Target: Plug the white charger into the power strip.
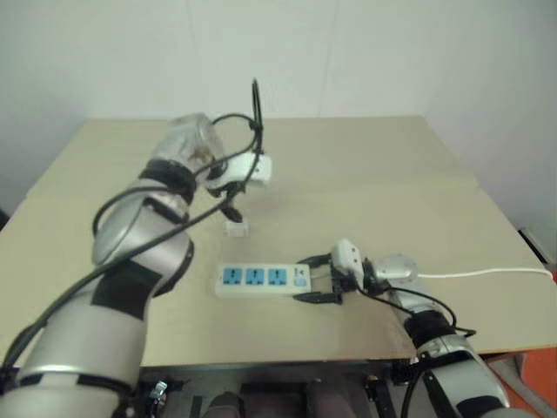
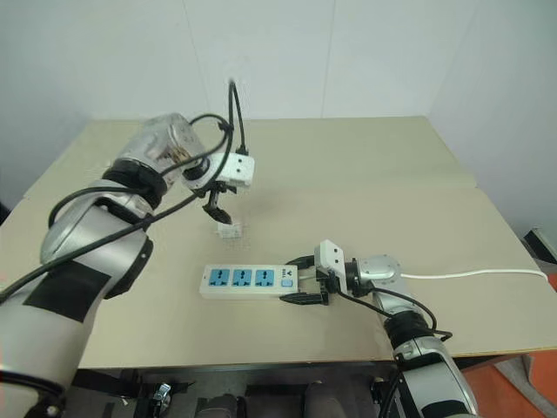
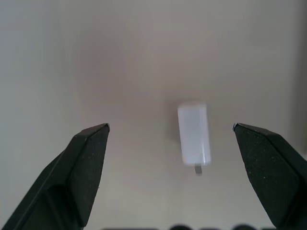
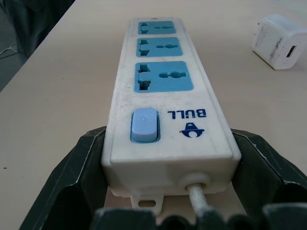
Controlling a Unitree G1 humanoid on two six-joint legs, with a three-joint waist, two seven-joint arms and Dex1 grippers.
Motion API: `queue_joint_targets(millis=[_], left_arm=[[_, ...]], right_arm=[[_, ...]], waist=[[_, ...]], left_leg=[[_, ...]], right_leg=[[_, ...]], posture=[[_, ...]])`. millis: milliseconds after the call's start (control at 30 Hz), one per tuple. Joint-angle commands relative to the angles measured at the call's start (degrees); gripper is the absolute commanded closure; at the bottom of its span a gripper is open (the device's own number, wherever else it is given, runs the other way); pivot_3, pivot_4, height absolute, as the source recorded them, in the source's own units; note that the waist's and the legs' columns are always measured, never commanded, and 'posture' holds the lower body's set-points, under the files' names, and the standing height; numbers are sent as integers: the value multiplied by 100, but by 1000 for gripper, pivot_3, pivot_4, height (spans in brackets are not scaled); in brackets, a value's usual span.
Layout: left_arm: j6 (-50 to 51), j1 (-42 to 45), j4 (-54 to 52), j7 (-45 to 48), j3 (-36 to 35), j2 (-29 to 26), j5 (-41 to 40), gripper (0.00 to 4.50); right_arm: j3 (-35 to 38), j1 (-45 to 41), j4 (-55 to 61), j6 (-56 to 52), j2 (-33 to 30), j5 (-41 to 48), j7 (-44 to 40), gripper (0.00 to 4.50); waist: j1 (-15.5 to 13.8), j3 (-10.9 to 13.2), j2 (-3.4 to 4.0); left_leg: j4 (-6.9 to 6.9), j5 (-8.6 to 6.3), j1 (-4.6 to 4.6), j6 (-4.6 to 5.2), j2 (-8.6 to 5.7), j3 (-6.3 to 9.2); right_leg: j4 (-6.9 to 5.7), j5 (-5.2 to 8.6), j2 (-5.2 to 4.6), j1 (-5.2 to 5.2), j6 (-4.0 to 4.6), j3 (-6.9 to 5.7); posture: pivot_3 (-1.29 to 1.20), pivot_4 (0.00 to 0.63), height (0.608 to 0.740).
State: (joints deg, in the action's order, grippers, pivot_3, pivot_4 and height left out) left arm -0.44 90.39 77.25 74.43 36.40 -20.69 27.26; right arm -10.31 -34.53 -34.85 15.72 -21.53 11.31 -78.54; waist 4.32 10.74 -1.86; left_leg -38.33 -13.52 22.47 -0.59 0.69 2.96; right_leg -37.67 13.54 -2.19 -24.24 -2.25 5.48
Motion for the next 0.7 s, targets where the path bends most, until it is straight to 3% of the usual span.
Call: queue_joint_targets(millis=[33, 700], left_arm=[[-2, 112, 71, -413, 70, 151, 355, 0], [497, -198, 219, -424, -382, 555, 587, 0]], right_arm=[[-35, 138, 269, 34, 2, -68, 105, 1081], [-137, 570, 1081, -424, -44, -254, 818, 1081]], waist=[[-4, 0, 0], [9, 0, 0]], left_leg=[[0, 0, 2, 0, 0, 0], [0, 0, -4, 0, 0, 0]], right_leg=[[1, 0, 0, -1, 0, 0], [-7, 1, 0, 1, -2, 1]], posture=[[0, 150, 740], [0, 150, 740]])
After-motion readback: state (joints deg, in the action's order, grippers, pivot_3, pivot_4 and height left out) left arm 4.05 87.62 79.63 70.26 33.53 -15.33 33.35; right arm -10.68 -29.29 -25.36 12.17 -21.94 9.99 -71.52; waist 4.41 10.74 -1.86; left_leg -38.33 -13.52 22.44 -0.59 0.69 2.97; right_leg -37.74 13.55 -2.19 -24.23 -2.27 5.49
